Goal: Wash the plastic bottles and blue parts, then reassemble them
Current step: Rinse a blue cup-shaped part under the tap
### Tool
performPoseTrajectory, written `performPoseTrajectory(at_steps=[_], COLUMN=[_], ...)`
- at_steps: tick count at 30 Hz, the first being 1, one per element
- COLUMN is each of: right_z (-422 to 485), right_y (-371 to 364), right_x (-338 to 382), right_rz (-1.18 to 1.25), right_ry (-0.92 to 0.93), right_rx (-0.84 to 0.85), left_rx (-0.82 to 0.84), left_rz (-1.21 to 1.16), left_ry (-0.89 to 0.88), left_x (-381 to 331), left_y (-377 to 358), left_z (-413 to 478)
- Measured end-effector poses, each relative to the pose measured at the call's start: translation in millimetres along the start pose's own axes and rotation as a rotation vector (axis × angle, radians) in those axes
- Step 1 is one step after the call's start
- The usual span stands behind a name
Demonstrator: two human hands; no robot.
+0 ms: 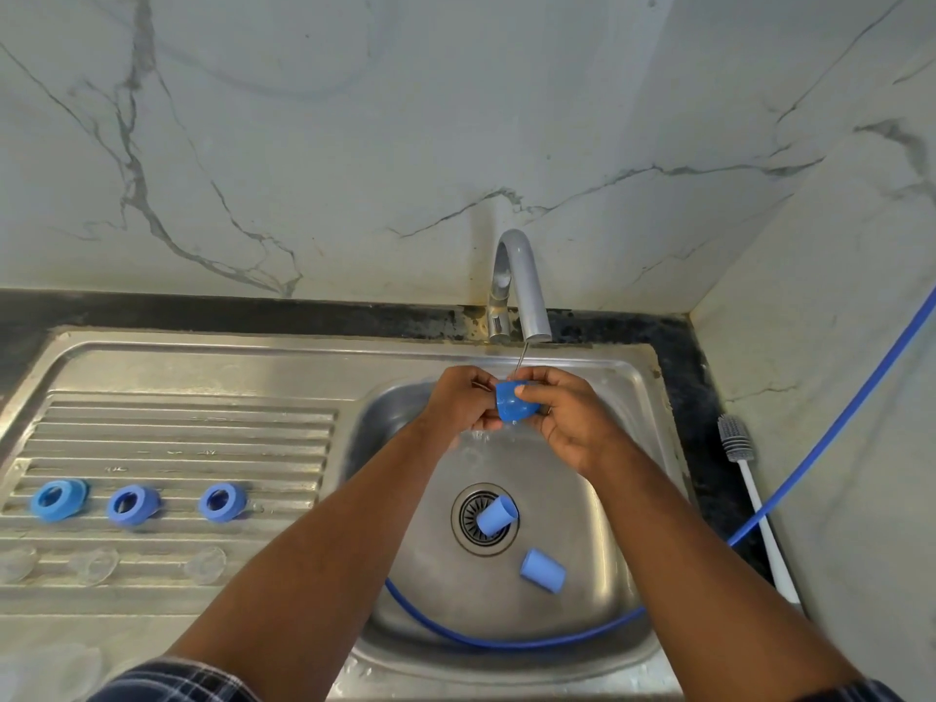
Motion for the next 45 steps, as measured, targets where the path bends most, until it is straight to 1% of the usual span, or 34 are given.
performPoseTrajectory(at_steps=[2, 5, 7, 9, 12, 14, 18, 21, 25, 28, 29, 31, 32, 35, 38, 42, 45], right_z=[0.9, -4.8, -8.8, -12.6, -21.3, -28.9, -42.2, -49.7, -59.5, -63.3, -62.8, -61.6, -61.8, -62.6, -64.9, -64.5, -59.1], right_y=[-1.6, -4.1, -3.1, -0.4, 1.3, -0.1, -1.5, -1.7, -8.5, -16.5, -18.8, -25.1, -30.8, -62.0, -111.9, -205.7, -285.7], right_x=[-1.3, -0.1, -1.8, -1.7, 2.6, 4.7, 8.2, 8.4, 8.1, 1.3, -3.5, -13.9, -18.1, -26.2, -36.0, -48.7, -61.1], right_rz=[-0.006, -0.026, -0.061, -0.119, -0.277, -0.362, -0.412, -0.424, -0.5, -0.525, -0.598, -0.825, -0.882, -0.871, -0.876, -0.932, -1.018], right_ry=[-0.014, -0.065, -0.098, -0.1, -0.063, -0.06, -0.049, -0.024, 0.001, 0.008, 0.034, 0.104, 0.136, 0.203, 0.247, 0.356, 0.442], right_rx=[0.0, 0.028, 0.066, 0.076, 0.073, 0.093, 0.127, 0.149, 0.192, 0.128, 0.087, 0.017, 0.0, 0.019, 0.063, 0.164, 0.259], left_rx=[-0.011, -0.072, -0.092, -0.053, -0.002, 0.004, 0.014, -0.027, -0.062, -0.081, -0.088, -0.127, -0.145, -0.136, -0.162, -0.275, -0.375], left_rz=[-0.072, -0.176, -0.126, -0.099, -0.083, -0.066, -0.079, -0.054, -0.043, 0.008, 0.06, 0.23, 0.304, 0.34, 0.34, 0.281, 0.296], left_ry=[-0.023, -0.078, -0.103, -0.094, 0.027, 0.05, 0.041, 0.007, -0.022, -0.043, -0.062, -0.127, -0.153, -0.166, -0.161, -0.132, -0.093], left_x=[1.3, -0.5, -3.2, -3.8, 0.2, 5.0, 6.7, 7.4, 12.7, 17.1, 17.5, 18.9, 20.1, 26.6, 35.4, 48.1, 68.6], left_y=[1.9, 4.6, 6.5, 7.2, 9.6, 10.7, 12.3, 16.8, 26.8, 39.0, 44.1, 58.9, 68.2, 102.5, 154.0, 246.0, 316.9], left_z=[-2.3, -6.2, -9.3, -12.4, -25.0, -32.6, -49.6, -59.3, -70.5, -77.4, -81.3, -85.3, -87.4, -91.5, -91.6, -91.0, -90.8])
Point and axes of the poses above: each hand's wrist, its own z-axis towards the middle knuckle, its own y-axis out of the back of the hand, x = y × z, the point moved 4 cm from there along z, towards the middle knuckle, and after that the axes turned 3 degrees about -x, right-handed, at the moved point
